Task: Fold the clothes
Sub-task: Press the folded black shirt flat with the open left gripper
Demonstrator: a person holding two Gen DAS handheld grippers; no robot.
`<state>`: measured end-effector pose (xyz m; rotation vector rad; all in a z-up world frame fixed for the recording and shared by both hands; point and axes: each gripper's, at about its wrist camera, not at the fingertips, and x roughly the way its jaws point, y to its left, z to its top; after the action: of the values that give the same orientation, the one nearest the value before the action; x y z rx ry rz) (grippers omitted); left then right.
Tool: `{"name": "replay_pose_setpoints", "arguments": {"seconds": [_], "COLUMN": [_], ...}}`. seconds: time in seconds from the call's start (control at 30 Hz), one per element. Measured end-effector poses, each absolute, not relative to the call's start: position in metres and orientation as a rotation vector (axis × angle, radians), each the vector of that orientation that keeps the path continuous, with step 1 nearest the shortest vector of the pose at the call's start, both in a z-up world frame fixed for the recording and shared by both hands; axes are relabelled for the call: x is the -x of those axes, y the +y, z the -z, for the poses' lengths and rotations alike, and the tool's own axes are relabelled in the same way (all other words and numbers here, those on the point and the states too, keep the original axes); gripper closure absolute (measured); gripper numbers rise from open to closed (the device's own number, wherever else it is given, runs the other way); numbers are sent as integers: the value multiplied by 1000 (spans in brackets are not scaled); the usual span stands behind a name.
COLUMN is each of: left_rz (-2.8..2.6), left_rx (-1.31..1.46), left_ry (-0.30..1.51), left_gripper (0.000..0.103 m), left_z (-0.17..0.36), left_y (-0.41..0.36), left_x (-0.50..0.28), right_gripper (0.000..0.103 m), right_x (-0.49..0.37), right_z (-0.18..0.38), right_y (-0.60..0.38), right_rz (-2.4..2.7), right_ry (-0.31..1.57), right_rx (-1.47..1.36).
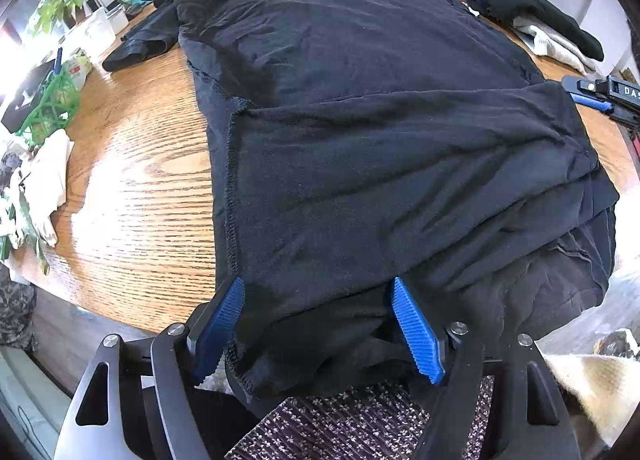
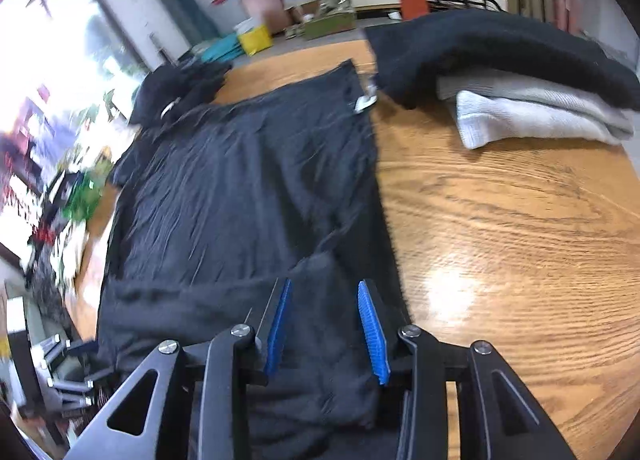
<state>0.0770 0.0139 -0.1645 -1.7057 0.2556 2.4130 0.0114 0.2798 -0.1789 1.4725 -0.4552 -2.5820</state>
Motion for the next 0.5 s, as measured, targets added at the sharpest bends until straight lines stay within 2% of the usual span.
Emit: {"name": "replay_pose_setpoints", "arguments": {"seconds": [0.1,0.2,0.23,0.3,0.4,0.43,0.47,0.5], "left_rz": [-2414,-2416,-2419,-2423,-2423,-2421,-2419,-2418], "left_rx": [1709,1711,1710,1708,1713,1717,1722,1728], "left_ry": [253,248,245,243,243,243,242,242], "left_gripper": [26,25,25,25,25,25,25,25], "left_z": [164,164,164,164,164,164,164,163], "left_y": [13,11,9,8,9,8,8,7], "left_x": [-76,-75,-75,-75,-74,-74,-74,-74], "right_gripper": [63,89,93,93,93,89,82,66], "right_x": [-6,-9,-12,-19,-28,-27,-27,-27], "right_z": [190,195,194,189,169,166,163,162], "right_y": [284,278,276,276,270,266,261,258], "right_rz": [2469,2458,2481,2542,2696,2720,2743,2744], "right_ry": [-558,-554,-548,-557,-453,-394,-333,-307], "right_rx": [-1459,-1449,-1437,-1396,-1337,-1355,-1372,-1379]}}
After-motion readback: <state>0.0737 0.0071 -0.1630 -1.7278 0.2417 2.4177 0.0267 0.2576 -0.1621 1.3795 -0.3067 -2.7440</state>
